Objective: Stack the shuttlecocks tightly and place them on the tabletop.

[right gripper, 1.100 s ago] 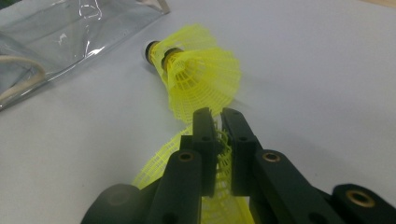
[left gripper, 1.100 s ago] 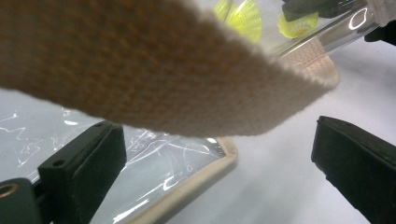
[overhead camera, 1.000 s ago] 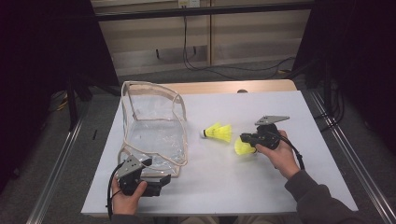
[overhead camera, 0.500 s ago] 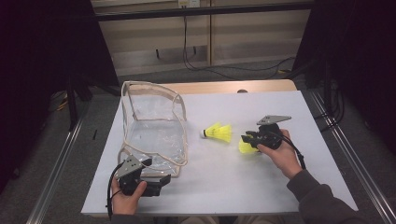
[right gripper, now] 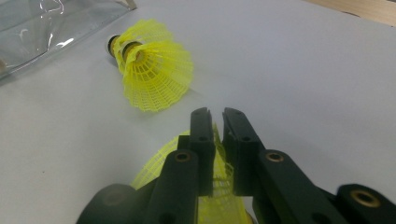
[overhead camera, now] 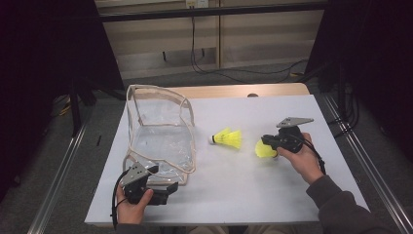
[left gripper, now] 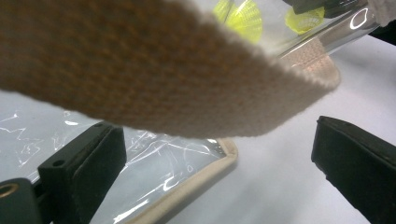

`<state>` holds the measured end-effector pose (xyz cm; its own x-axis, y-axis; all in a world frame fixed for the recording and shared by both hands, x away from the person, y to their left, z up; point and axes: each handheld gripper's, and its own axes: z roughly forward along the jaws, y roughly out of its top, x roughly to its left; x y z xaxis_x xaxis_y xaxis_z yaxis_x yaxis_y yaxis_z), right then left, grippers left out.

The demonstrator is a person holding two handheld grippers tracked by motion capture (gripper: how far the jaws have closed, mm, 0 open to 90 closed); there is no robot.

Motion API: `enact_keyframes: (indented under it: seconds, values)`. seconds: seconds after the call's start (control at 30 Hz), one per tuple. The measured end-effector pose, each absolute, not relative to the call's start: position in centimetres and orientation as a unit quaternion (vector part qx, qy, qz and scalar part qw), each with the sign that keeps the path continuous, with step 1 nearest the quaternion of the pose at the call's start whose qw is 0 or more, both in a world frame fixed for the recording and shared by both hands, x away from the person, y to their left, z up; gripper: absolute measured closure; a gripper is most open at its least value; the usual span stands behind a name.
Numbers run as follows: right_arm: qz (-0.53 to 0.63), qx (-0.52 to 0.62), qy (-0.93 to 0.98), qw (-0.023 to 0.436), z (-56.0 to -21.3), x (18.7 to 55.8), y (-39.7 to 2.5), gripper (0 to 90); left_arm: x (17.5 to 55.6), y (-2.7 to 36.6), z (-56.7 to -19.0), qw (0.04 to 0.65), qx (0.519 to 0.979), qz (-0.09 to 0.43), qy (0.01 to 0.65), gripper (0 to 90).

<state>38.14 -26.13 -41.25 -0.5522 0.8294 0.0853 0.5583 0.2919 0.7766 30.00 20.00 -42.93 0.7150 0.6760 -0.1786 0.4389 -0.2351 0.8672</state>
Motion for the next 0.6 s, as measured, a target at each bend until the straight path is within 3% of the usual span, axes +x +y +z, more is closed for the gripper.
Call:
enact_keyframes:
  seconds: [0.4,0.6]
  values:
    - [0.43,0.402,0.795,0.146,-40.6,37.9,-22.6,85.0,30.0,20.0,-42.9,0.504,0.777,0.118,0.358,3.0]
    - [0.426,0.4,0.799,0.141,-41.2,37.9,-21.8,80.6,30.0,20.0,-42.9,0.504,0.777,0.118,0.358,3.0]
